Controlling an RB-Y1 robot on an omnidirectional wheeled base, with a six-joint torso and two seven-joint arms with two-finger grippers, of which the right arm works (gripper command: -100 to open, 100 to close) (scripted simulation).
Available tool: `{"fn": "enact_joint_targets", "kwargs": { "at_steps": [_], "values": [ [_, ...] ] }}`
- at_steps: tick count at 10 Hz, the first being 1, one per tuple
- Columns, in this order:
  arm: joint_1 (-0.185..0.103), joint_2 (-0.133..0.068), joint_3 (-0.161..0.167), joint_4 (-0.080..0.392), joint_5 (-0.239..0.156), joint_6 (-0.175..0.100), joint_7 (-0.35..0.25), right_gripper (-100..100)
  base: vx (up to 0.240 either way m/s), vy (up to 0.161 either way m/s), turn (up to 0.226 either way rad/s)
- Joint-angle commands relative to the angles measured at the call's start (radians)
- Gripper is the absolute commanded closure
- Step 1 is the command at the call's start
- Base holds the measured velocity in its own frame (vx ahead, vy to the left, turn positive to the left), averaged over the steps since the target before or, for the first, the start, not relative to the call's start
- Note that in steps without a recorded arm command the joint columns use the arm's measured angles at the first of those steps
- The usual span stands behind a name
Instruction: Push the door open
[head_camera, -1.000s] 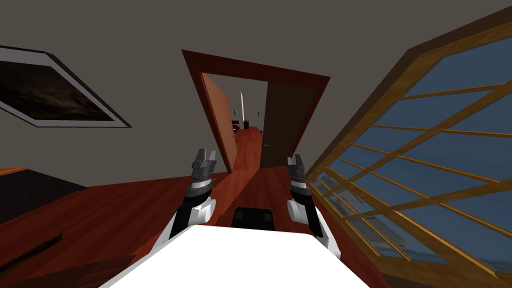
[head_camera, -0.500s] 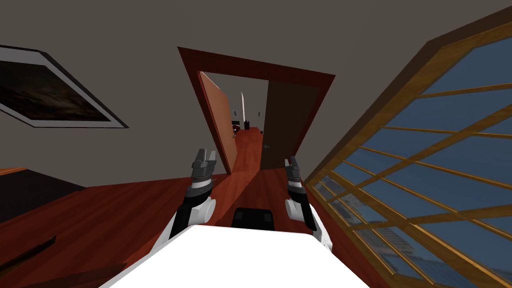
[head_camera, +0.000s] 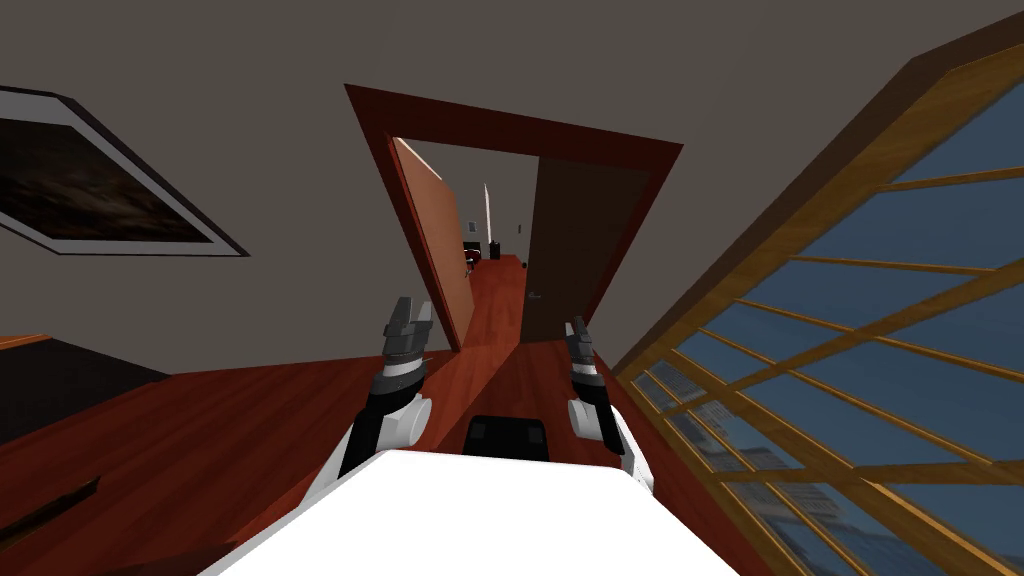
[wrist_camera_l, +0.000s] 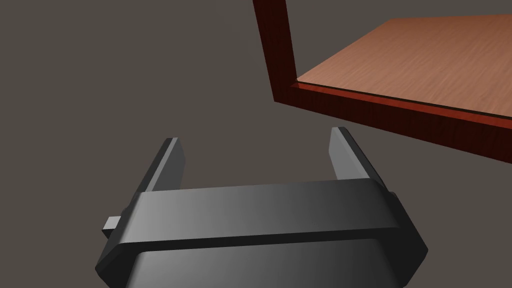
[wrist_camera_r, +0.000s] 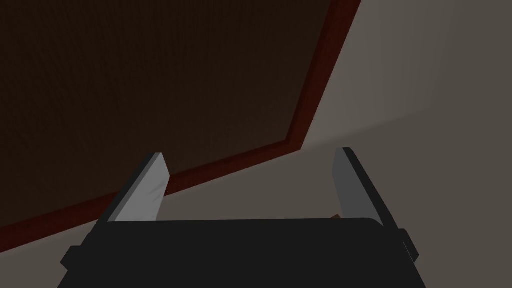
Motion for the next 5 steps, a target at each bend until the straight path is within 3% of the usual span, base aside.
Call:
{"fn": "enact_joint_targets", "kwargs": {
  "at_steps": [1, 5],
  "values": [
    [-0.023, -0.006, -0.004, 0.044, -0.004, -0.002, 0.000, -100, 0.096, -0.036, 0.029],
    [-0.059, -0.012, -0.004, 0.151, -0.009, -0.019, 0.005, -100, 0.096, -0.036, 0.031]
  ]
}}
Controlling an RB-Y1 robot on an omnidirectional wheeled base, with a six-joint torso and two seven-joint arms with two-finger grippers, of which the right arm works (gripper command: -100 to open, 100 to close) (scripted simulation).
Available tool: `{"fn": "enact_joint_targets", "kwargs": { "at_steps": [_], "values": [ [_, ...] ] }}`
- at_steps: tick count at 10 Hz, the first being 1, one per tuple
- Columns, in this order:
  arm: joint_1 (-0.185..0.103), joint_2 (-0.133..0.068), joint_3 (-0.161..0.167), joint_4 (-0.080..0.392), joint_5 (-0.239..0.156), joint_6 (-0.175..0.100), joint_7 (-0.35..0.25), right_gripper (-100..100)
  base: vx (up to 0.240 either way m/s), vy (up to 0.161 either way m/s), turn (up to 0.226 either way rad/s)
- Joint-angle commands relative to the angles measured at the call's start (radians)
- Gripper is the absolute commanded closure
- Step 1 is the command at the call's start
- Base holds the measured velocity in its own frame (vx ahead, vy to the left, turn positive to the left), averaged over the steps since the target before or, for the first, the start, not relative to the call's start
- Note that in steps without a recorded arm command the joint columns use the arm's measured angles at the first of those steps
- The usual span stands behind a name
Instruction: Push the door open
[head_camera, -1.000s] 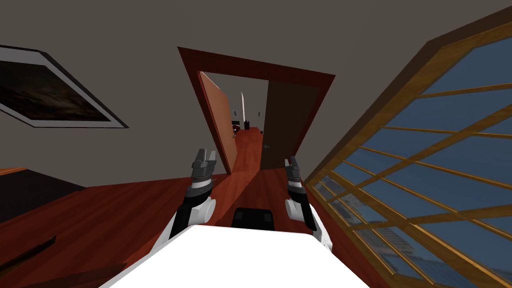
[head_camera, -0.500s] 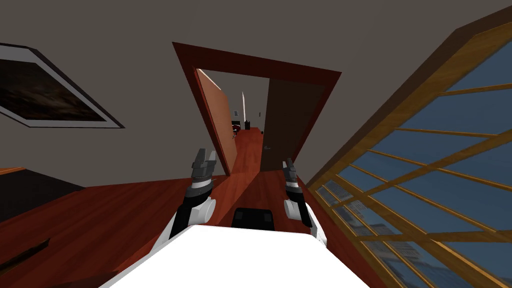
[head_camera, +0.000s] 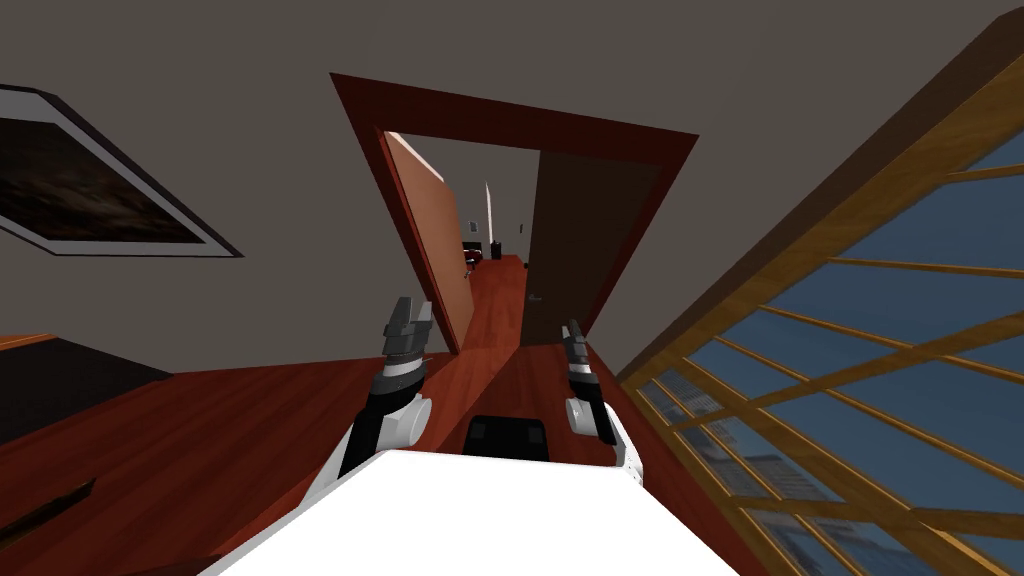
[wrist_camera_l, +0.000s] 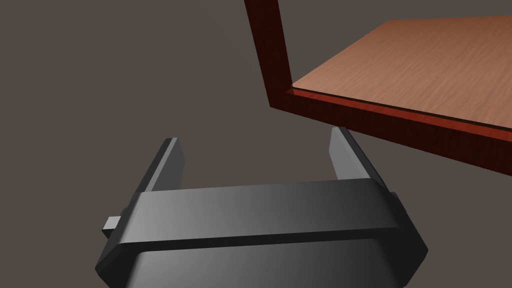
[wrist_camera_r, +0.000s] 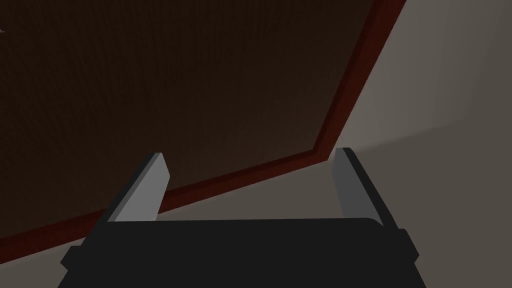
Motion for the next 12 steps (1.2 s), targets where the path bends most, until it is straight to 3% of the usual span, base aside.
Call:
{"fn": "enact_joint_targets", "kwargs": {
  "at_steps": [1, 12],
  "values": [
    [-0.015, 0.003, 0.003, 0.047, 0.000, -0.008, 0.006, -100, 0.098, -0.038, 0.026],
    [-0.122, 0.008, 0.005, 0.361, -0.016, -0.059, 0.020, -100, 0.097, -0.039, 0.034]
  ]
}}
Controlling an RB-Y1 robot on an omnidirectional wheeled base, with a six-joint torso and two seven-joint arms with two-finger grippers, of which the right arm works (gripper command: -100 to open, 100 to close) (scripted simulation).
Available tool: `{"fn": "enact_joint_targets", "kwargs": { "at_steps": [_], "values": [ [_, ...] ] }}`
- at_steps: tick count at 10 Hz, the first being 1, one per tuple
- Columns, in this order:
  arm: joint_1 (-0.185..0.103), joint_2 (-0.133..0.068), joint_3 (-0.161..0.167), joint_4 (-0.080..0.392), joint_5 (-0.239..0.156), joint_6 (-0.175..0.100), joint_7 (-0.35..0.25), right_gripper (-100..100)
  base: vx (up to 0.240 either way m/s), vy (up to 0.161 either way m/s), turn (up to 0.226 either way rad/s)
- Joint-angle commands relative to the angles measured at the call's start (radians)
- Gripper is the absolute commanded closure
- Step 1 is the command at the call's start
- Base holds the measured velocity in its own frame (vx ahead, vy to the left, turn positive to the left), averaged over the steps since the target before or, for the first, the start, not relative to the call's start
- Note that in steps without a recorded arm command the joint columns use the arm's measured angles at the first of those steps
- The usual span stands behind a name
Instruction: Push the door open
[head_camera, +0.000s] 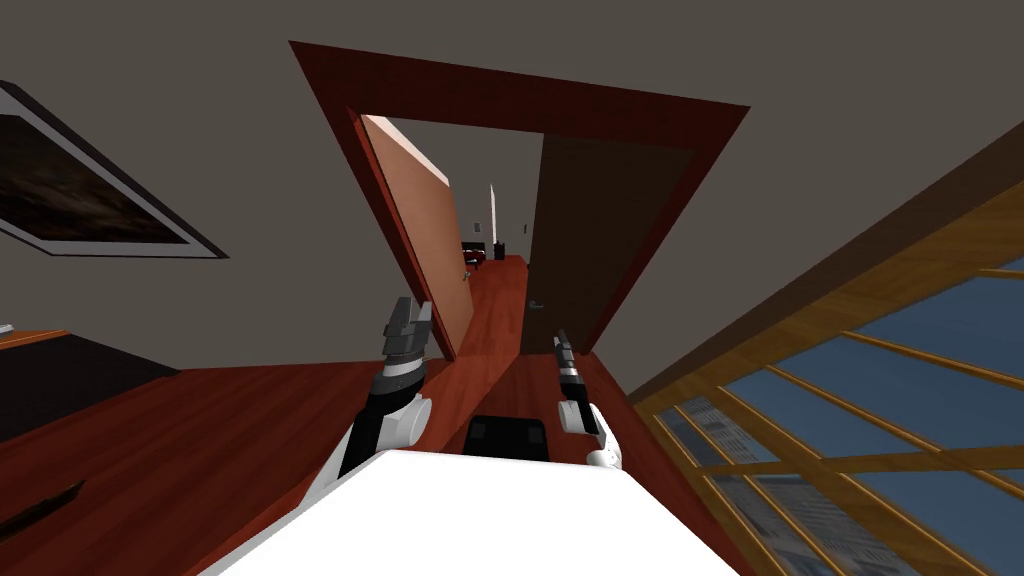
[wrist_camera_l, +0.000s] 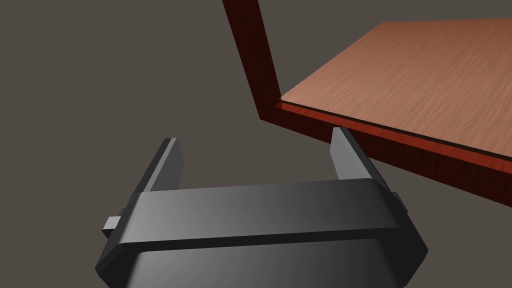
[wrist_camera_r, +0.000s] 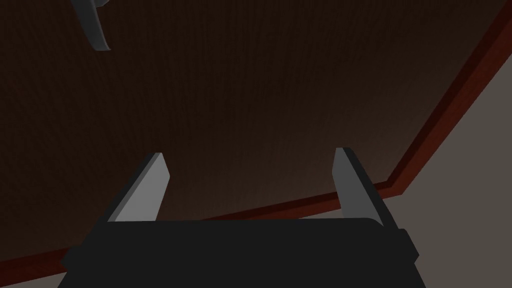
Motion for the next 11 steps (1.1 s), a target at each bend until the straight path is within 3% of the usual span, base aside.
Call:
{"fn": "enact_joint_targets", "kwargs": {
  "at_steps": [1, 11],
  "values": [
    [-0.015, 0.006, 0.001, 0.043, -0.001, -0.004, 0.004, -100, 0.114, -0.031, 0.027],
    [-0.105, 0.037, 0.002, 0.307, -0.014, -0.047, 0.016, -100, 0.094, -0.043, 0.030]
  ]
}}
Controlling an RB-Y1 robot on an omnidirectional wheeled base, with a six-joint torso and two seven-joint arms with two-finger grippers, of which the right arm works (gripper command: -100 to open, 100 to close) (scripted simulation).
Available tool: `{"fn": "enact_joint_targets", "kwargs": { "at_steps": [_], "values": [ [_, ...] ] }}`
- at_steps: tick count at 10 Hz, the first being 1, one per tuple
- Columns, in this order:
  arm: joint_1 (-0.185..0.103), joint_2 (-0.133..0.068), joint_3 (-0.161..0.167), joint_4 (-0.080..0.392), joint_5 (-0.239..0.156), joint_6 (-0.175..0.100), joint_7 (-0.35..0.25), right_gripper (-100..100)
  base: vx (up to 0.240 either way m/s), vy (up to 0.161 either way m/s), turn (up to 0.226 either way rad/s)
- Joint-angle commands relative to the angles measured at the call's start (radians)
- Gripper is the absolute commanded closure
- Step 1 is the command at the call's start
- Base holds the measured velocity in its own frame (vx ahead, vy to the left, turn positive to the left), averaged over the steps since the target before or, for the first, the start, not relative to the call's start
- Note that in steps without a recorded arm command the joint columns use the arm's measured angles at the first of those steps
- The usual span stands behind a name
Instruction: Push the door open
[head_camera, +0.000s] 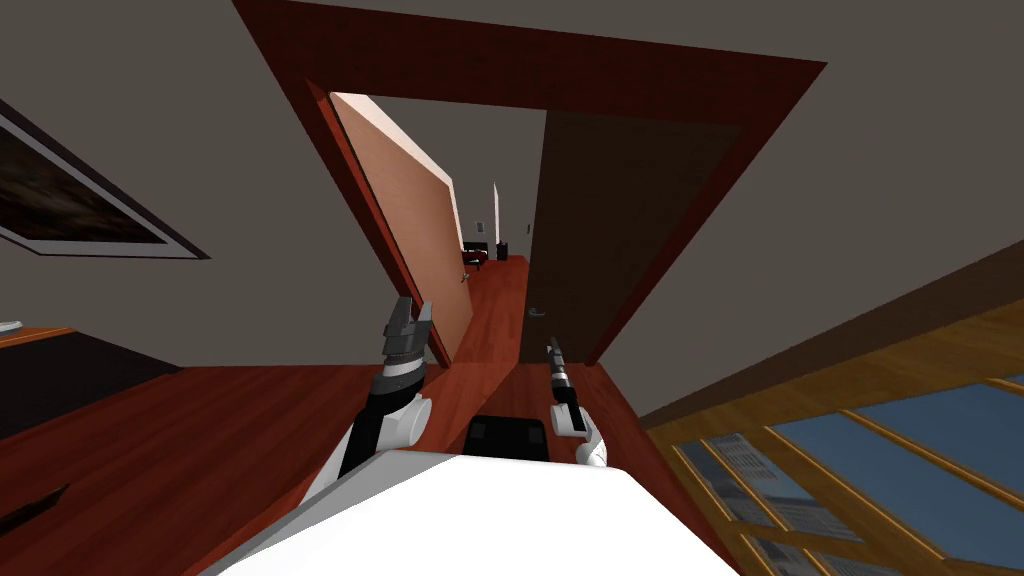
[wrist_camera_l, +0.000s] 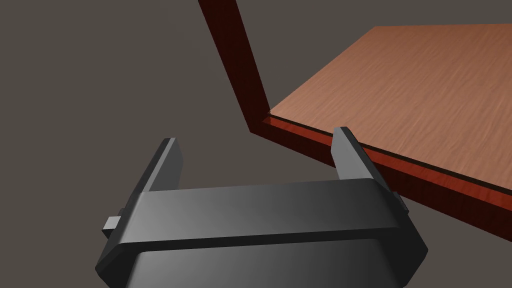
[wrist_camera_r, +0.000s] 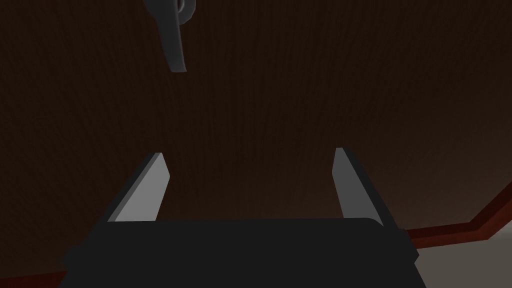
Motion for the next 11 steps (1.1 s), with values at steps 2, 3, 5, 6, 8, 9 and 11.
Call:
{"fn": "enact_joint_targets", "kwargs": {
  "at_steps": [2, 3, 5, 6, 8, 9, 11],
  "values": [
    [-0.020, 0.011, 0.000, 0.061, -0.003, -0.010, 0.003, -100, 0.086, -0.046, 0.028],
    [-0.028, 0.015, 0.000, 0.083, -0.004, -0.014, 0.004, -100, 0.098, -0.049, 0.028],
    [-0.042, 0.024, 0.001, 0.124, -0.006, -0.020, 0.005, -100, 0.095, -0.033, 0.021],
    [-0.048, 0.028, 0.001, 0.144, -0.007, -0.024, 0.006, -100, 0.086, -0.043, 0.023],
    [-0.061, 0.037, 0.001, 0.181, -0.009, -0.029, 0.008, -100, 0.089, -0.024, 0.025],
    [-0.066, 0.041, 0.001, 0.197, -0.010, -0.032, 0.009, -100, 0.102, -0.018, 0.016],
    [-0.082, 0.054, 0.001, 0.242, -0.012, -0.039, 0.011, -100, 0.101, -0.046, 0.022]
  ]
}}
